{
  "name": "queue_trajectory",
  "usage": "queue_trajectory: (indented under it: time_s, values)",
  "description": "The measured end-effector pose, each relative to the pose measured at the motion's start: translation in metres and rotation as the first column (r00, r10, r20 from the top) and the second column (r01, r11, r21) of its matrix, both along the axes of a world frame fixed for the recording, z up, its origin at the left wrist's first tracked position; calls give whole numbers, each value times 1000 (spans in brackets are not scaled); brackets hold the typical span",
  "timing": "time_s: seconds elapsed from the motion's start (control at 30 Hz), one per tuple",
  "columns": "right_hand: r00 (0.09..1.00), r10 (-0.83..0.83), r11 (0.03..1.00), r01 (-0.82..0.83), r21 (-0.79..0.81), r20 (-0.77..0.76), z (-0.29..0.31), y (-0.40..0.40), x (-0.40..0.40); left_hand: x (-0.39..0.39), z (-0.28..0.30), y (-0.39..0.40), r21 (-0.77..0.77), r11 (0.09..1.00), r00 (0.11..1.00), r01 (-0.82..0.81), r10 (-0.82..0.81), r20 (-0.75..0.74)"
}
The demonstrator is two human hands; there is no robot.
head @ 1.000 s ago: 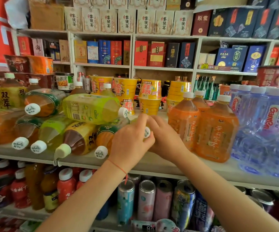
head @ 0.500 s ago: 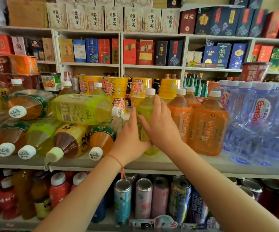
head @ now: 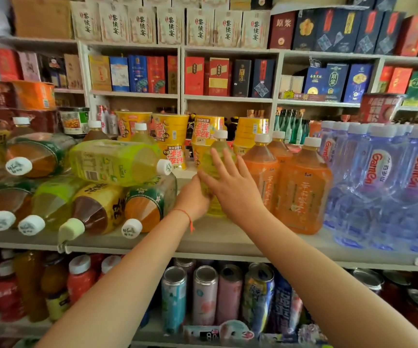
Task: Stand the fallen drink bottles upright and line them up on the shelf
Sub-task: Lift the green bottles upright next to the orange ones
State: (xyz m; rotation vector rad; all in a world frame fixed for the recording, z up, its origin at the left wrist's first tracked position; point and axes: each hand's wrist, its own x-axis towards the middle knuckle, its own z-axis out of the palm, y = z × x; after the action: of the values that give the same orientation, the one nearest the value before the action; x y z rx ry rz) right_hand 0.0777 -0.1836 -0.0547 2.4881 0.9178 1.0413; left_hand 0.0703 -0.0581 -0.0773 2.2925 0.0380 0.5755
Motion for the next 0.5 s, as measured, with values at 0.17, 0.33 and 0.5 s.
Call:
queue_trajectory:
  time_s: [0.17,0.33,0.5]
  values:
    - [997,-75,995,73,-73,-16,7,5,5,1,13,-3,-29,998,987,53,-56,-147]
    - [991,133,978,-125,168,-36,0,8,-6,-47,23,2,207,969,963,-132,76,258]
    - [757,613,569,-221,792,-228,-1,41,-33,-99,32,53,265,862,682,-432,121,721]
